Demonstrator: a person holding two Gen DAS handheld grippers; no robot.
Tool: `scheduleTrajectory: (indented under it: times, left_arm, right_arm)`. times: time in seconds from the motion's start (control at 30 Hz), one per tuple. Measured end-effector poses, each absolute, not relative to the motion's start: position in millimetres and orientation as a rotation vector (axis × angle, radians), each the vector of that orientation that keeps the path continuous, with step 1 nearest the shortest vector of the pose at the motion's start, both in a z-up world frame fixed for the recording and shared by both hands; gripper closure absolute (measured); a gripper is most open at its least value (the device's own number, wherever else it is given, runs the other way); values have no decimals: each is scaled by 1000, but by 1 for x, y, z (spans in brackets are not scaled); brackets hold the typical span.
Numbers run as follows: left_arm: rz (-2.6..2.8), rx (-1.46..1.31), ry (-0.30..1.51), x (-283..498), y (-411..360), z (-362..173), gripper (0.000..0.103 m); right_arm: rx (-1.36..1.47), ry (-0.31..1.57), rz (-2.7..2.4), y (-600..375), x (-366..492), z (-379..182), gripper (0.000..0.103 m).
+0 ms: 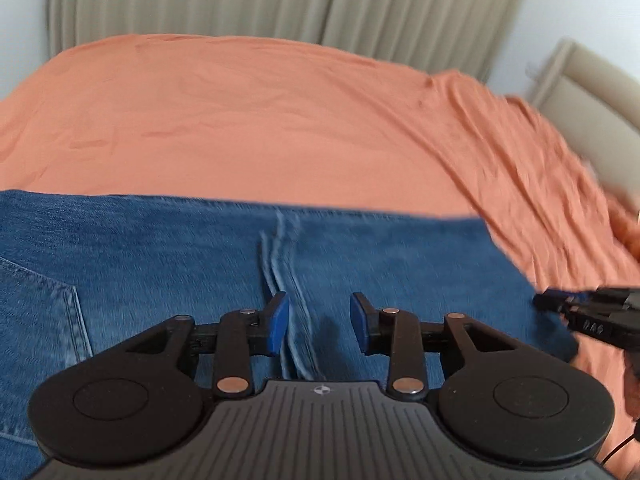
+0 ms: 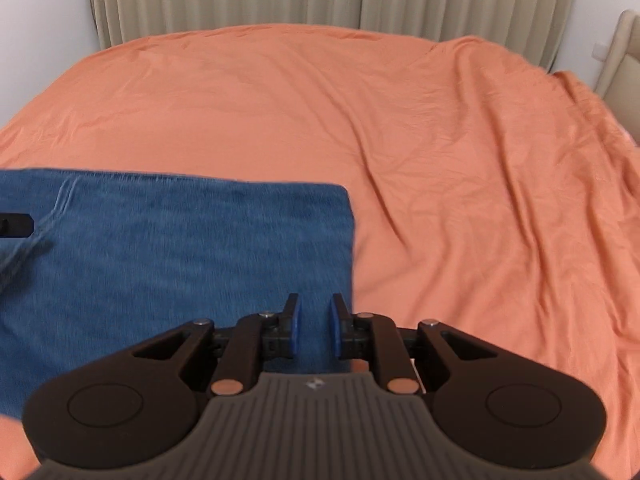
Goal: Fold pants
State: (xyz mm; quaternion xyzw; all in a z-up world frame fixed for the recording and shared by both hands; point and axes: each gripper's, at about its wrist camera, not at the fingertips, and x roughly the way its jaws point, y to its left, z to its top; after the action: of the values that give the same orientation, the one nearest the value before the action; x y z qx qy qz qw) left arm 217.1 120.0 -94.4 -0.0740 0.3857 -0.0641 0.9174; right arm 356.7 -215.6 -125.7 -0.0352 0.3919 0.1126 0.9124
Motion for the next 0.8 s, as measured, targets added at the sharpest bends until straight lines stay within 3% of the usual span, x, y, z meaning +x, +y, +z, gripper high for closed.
scheduleTrajectory:
  times: [0.43, 0.8]
  left_arm:
    - [-65, -154, 995, 214, 123, -125, 63]
    - [-19, -296, 846, 155, 206, -57, 63]
  right_arm:
    - [-85, 793, 168, -204, 315, -172, 92]
    - [-188, 755, 365, -172, 319, -105, 91]
